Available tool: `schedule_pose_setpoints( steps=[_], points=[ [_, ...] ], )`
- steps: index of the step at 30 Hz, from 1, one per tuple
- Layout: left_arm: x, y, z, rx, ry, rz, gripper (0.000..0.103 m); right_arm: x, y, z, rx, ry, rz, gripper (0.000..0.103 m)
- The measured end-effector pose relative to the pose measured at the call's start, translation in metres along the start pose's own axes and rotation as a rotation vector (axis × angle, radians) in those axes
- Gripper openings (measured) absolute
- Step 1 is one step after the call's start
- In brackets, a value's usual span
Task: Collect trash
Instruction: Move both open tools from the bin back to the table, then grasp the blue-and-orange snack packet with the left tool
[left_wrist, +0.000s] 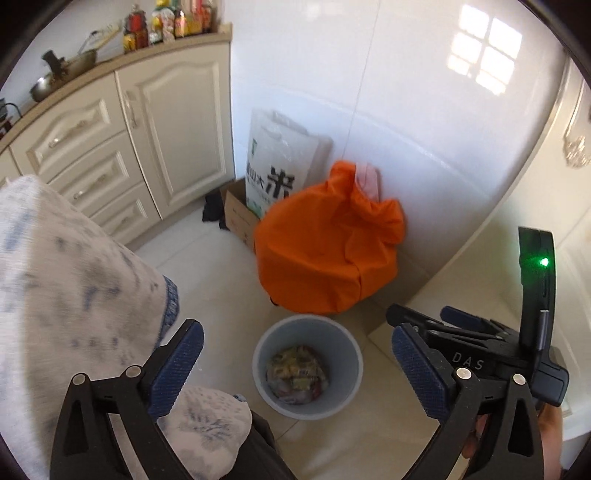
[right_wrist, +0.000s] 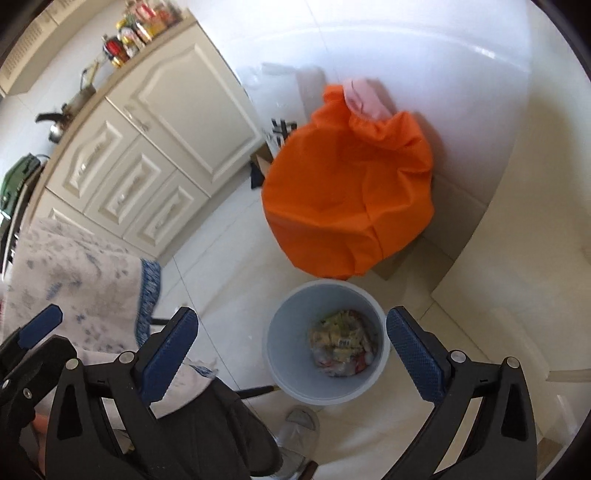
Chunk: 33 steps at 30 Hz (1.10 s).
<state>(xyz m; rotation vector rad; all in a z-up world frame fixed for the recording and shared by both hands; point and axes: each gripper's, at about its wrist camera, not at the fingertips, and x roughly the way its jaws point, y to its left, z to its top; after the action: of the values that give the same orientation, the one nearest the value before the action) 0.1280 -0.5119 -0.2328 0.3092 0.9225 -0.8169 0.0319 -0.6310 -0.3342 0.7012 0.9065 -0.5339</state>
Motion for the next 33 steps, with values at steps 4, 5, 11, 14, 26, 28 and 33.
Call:
schedule_pose_setpoints(
  steps=[4, 5, 11, 14, 26, 28, 33],
  points=[
    [-0.048, 0.012, -0.003, -0.023, -0.095, -0.003, 0.102, -0.035, 0.028, 0.005, -0.04, -0.065, 0.017, 0.103],
    [-0.06, 0.017, -0.007, -0.029, -0.117, -0.002, 0.102, -0.049, 0.039, 0.007, -0.055, -0.092, 0.024, 0.103],
    [-0.151, 0.063, -0.024, -0.102, -0.281, 0.035, 0.102, -0.102, 0.107, 0.01, -0.16, -0.189, 0.085, 0.103],
    [-0.191, 0.096, -0.038, -0.141, -0.338, 0.087, 0.102, -0.124, 0.154, 0.007, -0.241, -0.229, 0.12, 0.103],
    [-0.28, 0.24, -0.104, -0.333, -0.386, 0.35, 0.102, -0.119, 0.329, -0.029, -0.497, -0.254, 0.187, 0.103],
    [-0.278, 0.259, -0.103, -0.357, -0.369, 0.391, 0.102, -0.114, 0.349, -0.034, -0.526, -0.254, 0.189, 0.103],
    [-0.25, 0.313, -0.082, -0.403, -0.29, 0.452, 0.102, -0.098, 0.391, -0.037, -0.589, -0.249, 0.164, 0.103]
  ],
)
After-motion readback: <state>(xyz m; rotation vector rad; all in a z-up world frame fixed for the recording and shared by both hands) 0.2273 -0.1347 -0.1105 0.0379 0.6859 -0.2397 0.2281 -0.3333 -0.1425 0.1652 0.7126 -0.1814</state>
